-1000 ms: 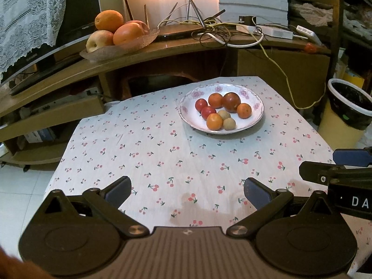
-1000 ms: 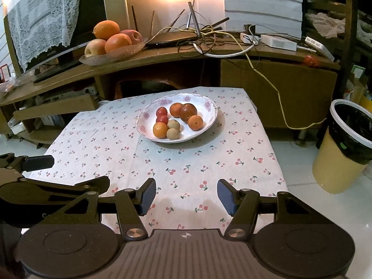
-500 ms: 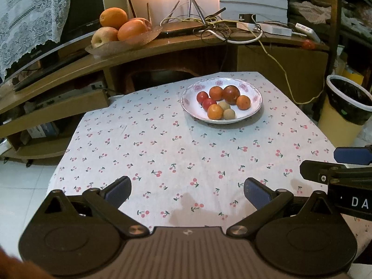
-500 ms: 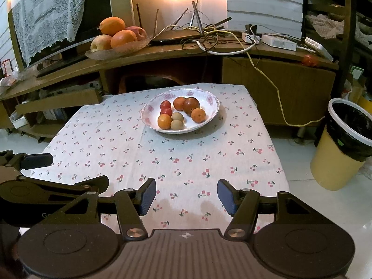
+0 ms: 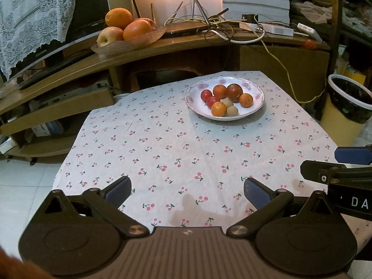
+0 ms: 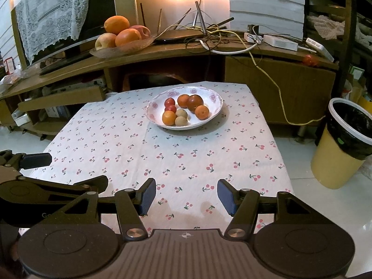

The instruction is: Organize fruits

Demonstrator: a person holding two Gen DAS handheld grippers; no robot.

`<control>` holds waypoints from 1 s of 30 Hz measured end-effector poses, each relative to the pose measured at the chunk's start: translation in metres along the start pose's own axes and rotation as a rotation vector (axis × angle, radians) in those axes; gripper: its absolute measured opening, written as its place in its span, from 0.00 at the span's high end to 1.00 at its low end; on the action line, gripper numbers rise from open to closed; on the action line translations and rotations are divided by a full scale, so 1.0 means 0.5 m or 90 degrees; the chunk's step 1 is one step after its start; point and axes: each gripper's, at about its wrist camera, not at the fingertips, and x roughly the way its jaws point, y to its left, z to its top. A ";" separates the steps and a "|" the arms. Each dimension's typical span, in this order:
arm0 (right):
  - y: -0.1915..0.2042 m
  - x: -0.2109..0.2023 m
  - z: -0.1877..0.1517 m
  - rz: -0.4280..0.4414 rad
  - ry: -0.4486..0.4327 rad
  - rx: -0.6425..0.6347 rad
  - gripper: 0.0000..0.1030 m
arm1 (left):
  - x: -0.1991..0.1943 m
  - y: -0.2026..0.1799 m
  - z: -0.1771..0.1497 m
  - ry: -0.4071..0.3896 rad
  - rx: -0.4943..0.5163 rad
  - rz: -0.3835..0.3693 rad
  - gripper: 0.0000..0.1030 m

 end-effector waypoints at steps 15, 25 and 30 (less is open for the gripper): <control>0.012 -0.005 -0.005 0.002 0.000 -0.010 0.42 | -0.011 0.006 -0.007 -0.005 -0.004 0.011 0.00; 0.019 -0.007 -0.007 0.003 0.000 -0.013 0.41 | -0.015 0.008 -0.011 -0.007 -0.002 0.018 0.00; 0.020 -0.006 -0.009 0.003 0.000 -0.013 0.41 | -0.015 0.009 -0.012 -0.008 0.000 0.019 0.00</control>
